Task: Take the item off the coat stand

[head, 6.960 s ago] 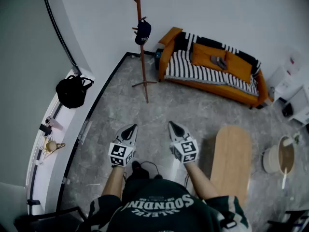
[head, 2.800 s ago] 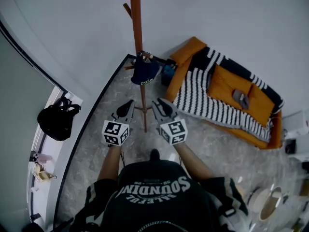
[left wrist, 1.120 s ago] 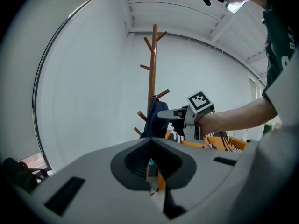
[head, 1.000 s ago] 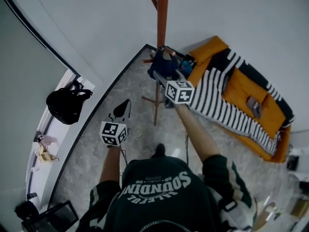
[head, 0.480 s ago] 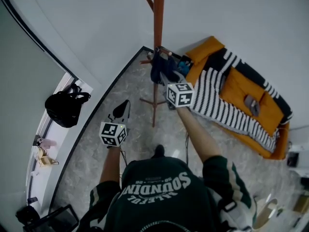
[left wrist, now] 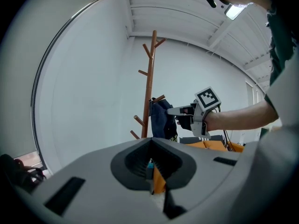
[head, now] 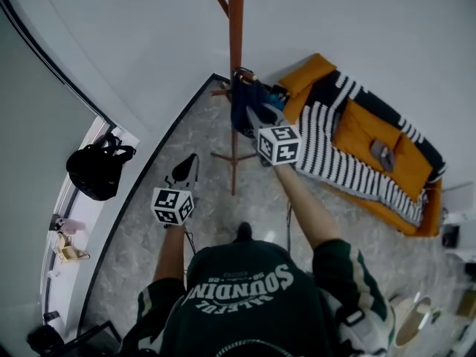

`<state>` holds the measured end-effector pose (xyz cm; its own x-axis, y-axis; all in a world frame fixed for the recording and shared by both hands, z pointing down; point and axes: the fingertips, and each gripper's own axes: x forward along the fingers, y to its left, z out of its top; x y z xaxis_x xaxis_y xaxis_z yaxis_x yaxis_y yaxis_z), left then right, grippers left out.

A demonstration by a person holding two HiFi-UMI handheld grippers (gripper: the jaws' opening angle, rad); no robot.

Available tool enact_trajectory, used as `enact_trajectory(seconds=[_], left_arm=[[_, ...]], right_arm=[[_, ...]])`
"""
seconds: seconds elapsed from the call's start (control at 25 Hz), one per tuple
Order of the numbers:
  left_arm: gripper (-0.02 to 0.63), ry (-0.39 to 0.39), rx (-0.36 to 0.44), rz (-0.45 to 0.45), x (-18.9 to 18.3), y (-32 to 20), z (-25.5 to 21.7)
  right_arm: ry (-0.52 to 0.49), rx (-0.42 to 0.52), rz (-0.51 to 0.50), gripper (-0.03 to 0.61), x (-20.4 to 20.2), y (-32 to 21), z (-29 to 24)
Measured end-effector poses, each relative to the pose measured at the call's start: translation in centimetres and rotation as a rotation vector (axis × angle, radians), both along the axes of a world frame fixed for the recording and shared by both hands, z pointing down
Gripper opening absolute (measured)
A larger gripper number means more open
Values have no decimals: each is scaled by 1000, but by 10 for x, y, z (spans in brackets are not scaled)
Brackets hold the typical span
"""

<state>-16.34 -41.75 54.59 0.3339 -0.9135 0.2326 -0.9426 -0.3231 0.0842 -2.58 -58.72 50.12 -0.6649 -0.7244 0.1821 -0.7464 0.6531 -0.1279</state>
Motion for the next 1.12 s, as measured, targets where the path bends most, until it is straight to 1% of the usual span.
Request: enact_trajectory(seconds=[0.32,0.56,0.88,1.12], left_arm=[[0,6,15,30,3,13,-8],[0,21,28,53,4,29,-12],[0,11,41,98,0,61,-17],[0,6,51,129,-7,91,-22]], right_arm=[[-8,52,40,66,13,21,-26],[5,95,71,66,23,46,-38],[4,119,105,66,27,98,-47],[1,110,135,61,28,151,-42]])
